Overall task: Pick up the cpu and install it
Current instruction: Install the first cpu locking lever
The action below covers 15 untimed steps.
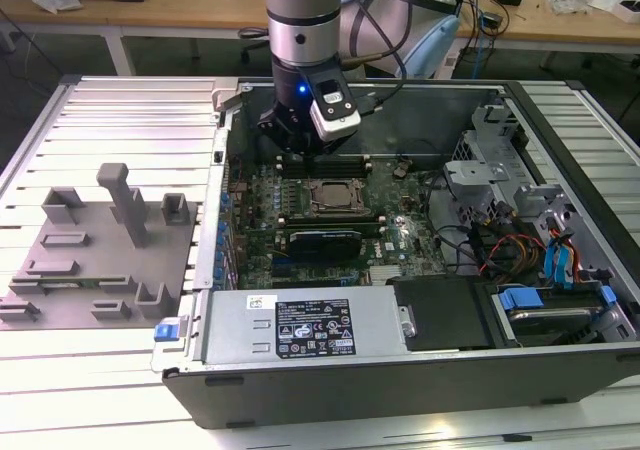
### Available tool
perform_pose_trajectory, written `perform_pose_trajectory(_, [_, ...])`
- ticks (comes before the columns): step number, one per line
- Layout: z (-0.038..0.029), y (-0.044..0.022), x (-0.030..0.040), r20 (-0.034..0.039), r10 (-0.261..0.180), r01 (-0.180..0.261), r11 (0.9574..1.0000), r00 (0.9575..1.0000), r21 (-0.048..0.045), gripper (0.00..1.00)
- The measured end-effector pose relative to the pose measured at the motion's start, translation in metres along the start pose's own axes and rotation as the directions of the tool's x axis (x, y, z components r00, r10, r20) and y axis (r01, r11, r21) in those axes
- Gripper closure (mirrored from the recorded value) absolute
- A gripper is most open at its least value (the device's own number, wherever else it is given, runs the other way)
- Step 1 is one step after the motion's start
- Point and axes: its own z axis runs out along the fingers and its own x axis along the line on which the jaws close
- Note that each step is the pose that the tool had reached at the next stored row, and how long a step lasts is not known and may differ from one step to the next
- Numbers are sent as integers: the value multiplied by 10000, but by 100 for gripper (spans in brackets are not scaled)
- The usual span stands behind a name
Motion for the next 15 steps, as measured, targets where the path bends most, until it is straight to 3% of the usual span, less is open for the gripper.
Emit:
perform_pose_trajectory(6, [-8,-18,119,-1,2,-2,10000,10000,-5,89])
perform_pose_trajectory(7, [-8,-19,121,-12,2,-2,10000,10000,-75,89])
perform_pose_trajectory(8, [-8,-19,123,-42,17,-18,9996,10000,-274,89])
perform_pose_trajectory(10, [-8,-19,127,-64,26,-29,9991,10000,-416,89])
perform_pose_trajectory(15, [-9,-20,127,-66,28,-30,9991,10000,-429,89])
